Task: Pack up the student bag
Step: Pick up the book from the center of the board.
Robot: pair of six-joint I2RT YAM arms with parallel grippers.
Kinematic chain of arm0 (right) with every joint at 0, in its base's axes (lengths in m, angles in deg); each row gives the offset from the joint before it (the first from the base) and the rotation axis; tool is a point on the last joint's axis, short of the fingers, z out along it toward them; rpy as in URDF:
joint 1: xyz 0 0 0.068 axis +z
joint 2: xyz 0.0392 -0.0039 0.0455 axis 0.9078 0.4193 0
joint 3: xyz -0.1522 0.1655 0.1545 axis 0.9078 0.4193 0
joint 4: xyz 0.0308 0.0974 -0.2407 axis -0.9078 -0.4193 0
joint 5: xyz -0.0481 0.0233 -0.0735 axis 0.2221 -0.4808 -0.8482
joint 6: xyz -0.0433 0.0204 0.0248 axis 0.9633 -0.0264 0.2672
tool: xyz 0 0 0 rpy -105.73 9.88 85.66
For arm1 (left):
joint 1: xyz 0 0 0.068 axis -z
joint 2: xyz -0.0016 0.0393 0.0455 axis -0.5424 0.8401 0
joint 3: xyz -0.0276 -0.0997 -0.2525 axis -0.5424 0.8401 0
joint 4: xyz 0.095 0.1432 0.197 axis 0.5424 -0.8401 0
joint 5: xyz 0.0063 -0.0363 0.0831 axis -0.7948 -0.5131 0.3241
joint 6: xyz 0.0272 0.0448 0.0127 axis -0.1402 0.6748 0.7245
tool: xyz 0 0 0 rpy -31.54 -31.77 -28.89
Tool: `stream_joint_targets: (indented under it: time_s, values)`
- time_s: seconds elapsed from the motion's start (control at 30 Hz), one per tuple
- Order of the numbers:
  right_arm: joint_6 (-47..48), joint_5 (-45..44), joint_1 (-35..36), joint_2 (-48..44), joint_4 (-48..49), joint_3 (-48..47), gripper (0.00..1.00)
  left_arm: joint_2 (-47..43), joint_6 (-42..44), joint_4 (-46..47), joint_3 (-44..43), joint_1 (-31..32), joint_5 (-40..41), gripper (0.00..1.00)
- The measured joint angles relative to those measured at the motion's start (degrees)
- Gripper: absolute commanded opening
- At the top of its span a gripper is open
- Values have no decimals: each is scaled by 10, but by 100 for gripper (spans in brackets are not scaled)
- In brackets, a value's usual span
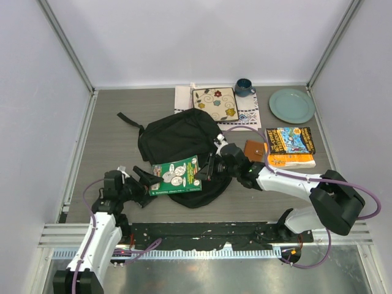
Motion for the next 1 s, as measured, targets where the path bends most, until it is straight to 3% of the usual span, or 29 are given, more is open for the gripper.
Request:
stream_joint_targets:
  time_s: [0.07, 0.1, 0.17, 0.2, 0.27, 0.3, 0.4, 0.47, 0.53, 0.57, 0.63, 0.77, 1.0]
  values:
    - [-2, 3, 0, 0, 7, 4, 0, 4, -24, 30, 8, 15, 5, 85]
    - [-3, 3, 0, 0, 9, 5, 0, 6, -36, 42, 12, 20, 8, 72]
    - [-4, 6, 0, 0, 16, 11, 0, 8, -53, 58, 14, 25, 14, 58]
    - [-4, 7, 0, 0, 18, 13, 0, 9, -60, 68, 14, 27, 16, 44]
    - [-4, 9, 0, 0, 24, 20, 0, 9, -70, 83, 14, 28, 22, 33]
    - [-7, 10, -1, 0, 26, 24, 0, 9, -72, 87, 14, 28, 22, 21]
    - [-15, 12, -7, 0, 28, 37, 0, 8, -82, 105, 13, 28, 15, 1]
    - [-19, 14, -7, 0, 30, 40, 7, 5, -81, 112, 13, 29, 14, 0]
    - [-19, 14, -7, 0, 31, 40, 37, 1, -81, 113, 13, 29, 13, 0]
    - [-20, 14, -7, 0, 31, 40, 61, -1, -80, 113, 13, 29, 12, 0]
    - [-22, 12, -7, -6, 24, 41, 75, -11, -78, 112, 9, 29, 12, 0]
    - [-17, -9, -6, -66, -1, 49, 89, -37, -54, 100, -22, 29, 14, 0]
    - [-34, -43, -11, -218, -20, 89, 90, -38, -17, 104, -109, 29, 5, 0]
